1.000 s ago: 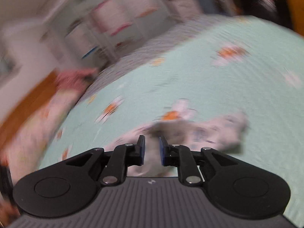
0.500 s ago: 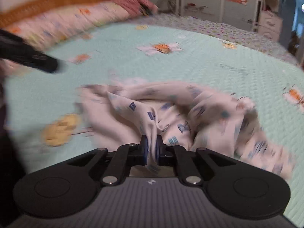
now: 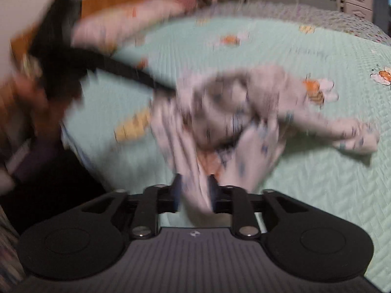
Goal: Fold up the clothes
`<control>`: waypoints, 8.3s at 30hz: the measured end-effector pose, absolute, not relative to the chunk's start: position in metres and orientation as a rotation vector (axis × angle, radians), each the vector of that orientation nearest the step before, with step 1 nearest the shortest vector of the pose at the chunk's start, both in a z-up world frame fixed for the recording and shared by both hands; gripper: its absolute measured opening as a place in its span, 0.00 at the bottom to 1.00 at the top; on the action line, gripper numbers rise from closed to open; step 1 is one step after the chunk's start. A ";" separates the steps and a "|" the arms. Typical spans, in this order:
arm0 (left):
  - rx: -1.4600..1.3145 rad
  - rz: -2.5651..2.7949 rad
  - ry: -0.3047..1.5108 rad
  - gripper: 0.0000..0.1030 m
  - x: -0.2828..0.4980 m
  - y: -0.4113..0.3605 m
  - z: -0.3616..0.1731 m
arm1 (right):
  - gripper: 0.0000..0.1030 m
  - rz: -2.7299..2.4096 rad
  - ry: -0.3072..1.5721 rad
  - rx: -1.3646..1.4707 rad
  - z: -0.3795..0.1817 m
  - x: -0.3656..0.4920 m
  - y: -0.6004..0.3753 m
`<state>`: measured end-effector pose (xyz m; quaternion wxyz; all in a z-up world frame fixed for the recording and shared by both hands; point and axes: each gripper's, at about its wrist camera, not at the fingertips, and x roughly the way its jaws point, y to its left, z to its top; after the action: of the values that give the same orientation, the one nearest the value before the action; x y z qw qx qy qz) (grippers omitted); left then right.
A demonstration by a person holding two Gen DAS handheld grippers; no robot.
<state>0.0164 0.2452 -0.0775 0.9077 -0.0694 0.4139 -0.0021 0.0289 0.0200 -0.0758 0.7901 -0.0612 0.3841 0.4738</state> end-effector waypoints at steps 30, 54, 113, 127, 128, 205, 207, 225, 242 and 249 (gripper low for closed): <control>-0.335 0.047 0.470 0.03 -0.032 0.294 0.037 | 0.50 0.660 0.750 0.152 -0.098 0.044 -0.014; -0.374 0.202 0.494 0.03 -0.072 0.331 0.028 | 0.15 0.579 0.435 0.276 0.005 0.091 -0.066; -0.293 0.306 0.818 0.30 -0.058 0.323 -0.034 | 0.53 0.562 0.757 -0.507 -0.089 0.088 0.078; -0.269 0.269 0.873 0.32 -0.053 0.303 -0.047 | 0.07 0.519 0.744 -0.385 -0.072 0.131 0.077; -0.262 0.262 0.875 0.32 -0.052 0.300 -0.048 | 0.05 0.511 0.735 -0.377 -0.070 0.134 0.077; -0.239 -0.249 1.138 0.28 0.103 0.120 -0.149 | 0.16 0.457 0.875 0.514 -0.150 0.040 -0.117; -0.235 -0.228 1.097 0.03 0.097 0.120 -0.144 | 0.18 0.455 0.871 0.520 -0.150 0.039 -0.118; -0.321 -0.162 0.280 0.00 -0.026 0.210 0.104 | 0.43 0.449 0.730 0.544 -0.128 0.027 -0.134; -0.109 -0.038 0.848 0.23 0.029 0.198 -0.058 | 0.52 0.460 0.717 0.382 -0.115 0.025 -0.112; -0.010 -0.048 0.755 0.54 0.057 0.176 -0.056 | 0.52 0.437 0.759 0.405 -0.128 0.027 -0.112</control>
<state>0.0571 0.1760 -0.0555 0.9293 -0.0049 0.3685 -0.0236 0.0274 -0.1120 -0.1277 0.8859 0.1945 0.3648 0.2103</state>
